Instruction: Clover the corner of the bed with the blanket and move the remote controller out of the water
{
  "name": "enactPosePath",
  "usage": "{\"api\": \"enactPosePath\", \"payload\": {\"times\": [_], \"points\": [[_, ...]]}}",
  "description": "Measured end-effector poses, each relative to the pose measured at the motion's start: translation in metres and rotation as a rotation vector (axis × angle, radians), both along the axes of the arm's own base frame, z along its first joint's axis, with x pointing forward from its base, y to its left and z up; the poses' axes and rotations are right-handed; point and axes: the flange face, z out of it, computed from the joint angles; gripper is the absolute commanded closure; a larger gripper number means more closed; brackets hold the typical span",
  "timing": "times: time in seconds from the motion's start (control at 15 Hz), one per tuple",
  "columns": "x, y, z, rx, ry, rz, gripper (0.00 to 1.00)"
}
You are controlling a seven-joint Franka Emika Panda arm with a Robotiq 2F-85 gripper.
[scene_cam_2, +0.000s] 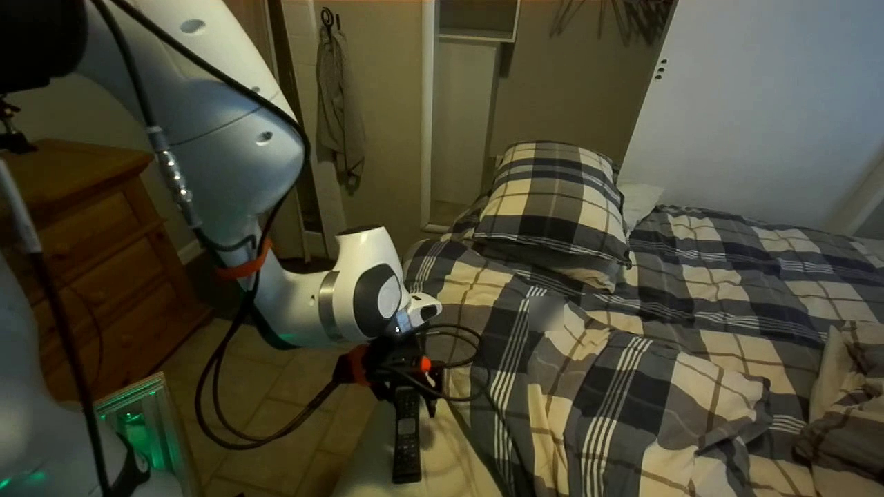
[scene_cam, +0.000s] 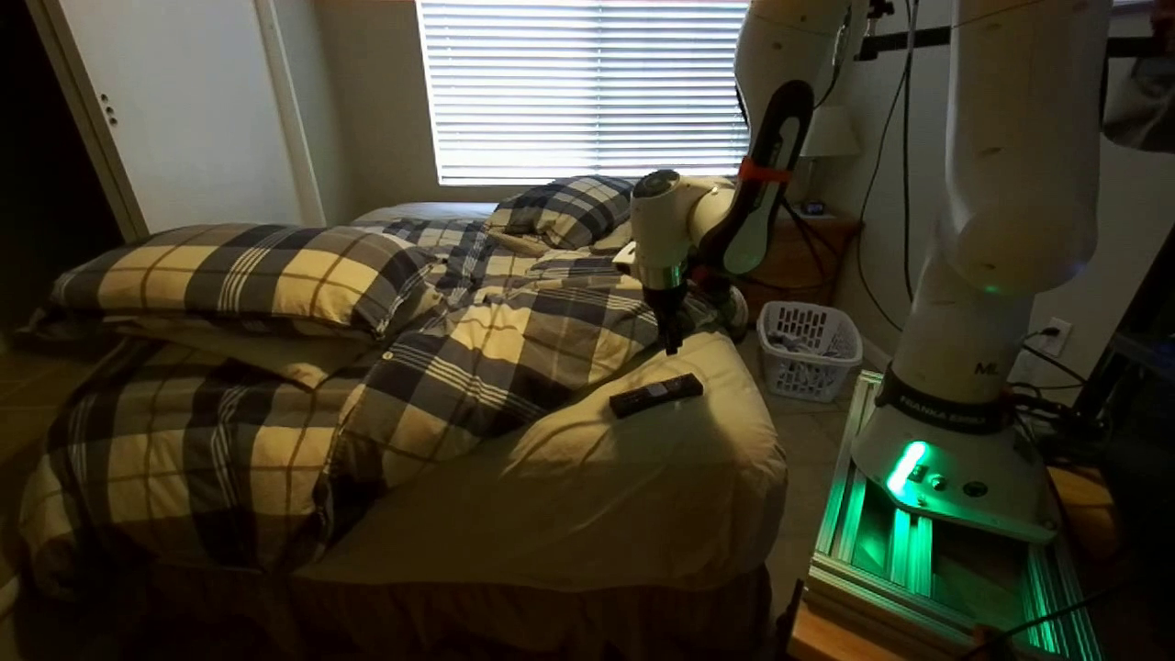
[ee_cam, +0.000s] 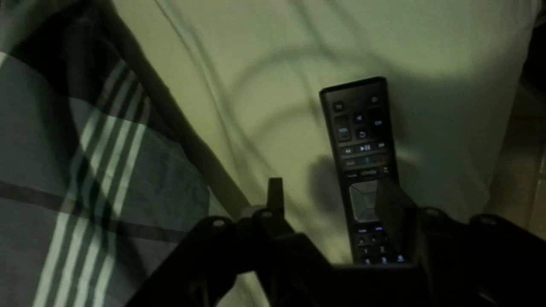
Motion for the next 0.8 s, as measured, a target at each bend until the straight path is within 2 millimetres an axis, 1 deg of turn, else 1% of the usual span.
{"api": "enactPosePath", "payload": {"times": [0.07,0.2,0.33,0.53,0.8], "points": [[0.001,-0.005,0.008,-0.001,-0.016,-0.009,0.02],[0.003,-0.013,0.016,0.012,-0.04,-0.006,0.0],[0.004,-0.012,0.013,0.04,-0.056,0.015,0.0],[0.002,-0.003,-0.006,0.106,-0.061,0.063,0.0],[-0.003,0.01,-0.049,0.175,-0.023,0.104,0.0]]}}
